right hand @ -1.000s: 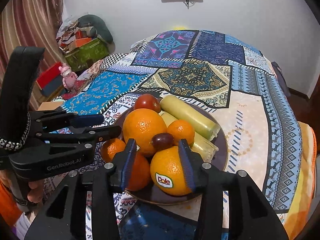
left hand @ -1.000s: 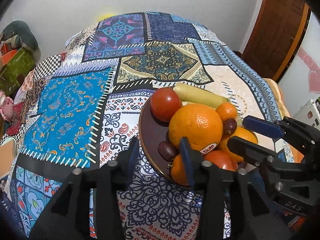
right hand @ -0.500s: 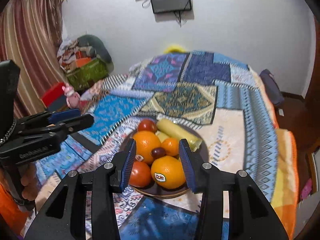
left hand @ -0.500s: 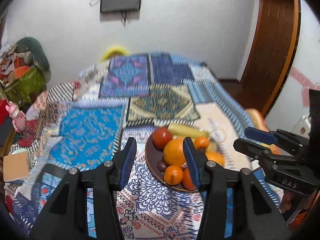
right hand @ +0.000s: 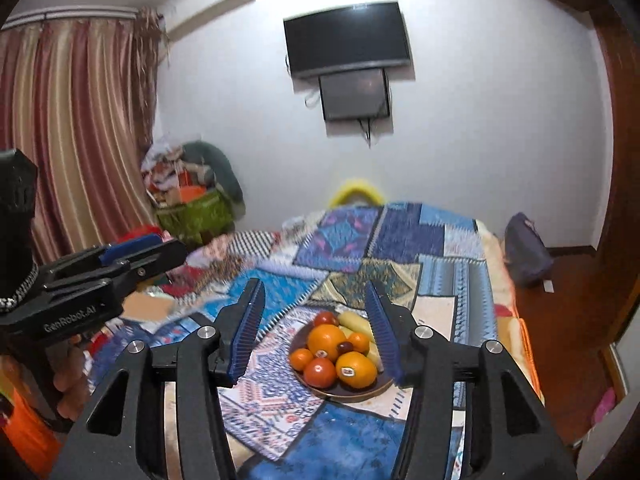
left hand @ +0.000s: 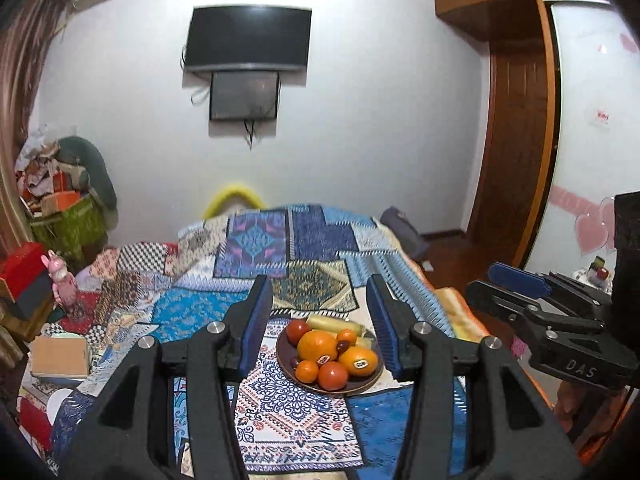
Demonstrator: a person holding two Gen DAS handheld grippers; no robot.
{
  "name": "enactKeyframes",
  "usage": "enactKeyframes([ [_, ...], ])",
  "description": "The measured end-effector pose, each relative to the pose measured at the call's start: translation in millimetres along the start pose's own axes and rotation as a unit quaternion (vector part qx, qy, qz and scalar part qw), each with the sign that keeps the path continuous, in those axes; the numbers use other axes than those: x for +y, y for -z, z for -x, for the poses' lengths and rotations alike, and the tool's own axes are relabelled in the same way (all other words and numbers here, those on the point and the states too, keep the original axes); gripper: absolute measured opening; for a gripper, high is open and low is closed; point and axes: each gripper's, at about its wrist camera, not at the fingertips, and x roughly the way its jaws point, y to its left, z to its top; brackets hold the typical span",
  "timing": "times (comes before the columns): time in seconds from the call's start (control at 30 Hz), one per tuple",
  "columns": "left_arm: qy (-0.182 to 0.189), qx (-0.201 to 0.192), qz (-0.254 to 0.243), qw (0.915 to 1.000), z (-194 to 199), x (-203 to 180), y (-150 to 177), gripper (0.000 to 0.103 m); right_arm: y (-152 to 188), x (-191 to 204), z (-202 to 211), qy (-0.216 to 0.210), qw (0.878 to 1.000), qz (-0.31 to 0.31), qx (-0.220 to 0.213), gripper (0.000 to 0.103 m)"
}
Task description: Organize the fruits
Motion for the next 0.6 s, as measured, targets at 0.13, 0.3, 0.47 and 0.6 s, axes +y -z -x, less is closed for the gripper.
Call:
enactKeyframes([
  [0.13,0.0,-0.029,0.002,0.9996,32,-10,-1,0.054,-1,6,31,-0.002,1.0,-0.007,-0.031,0.055],
  [0.3,-0.011,-0.054,-0.006,0.9985,57,-21,1,0.064,-2,14,48,0.0,0.999,-0.002,-0.051,0.062],
  [0.47,-0.022,-0.067,-0.01,0.9975,71,-28,7,0.075,1,18,53,0.026,0.997,0.003,-0.071,0.081],
  [0.6,-0.019,-0.071,-0.002,0.9973,75,-26,11,0.085,4,23,59,0.037,0.996,0.007,-0.077,0.087],
])
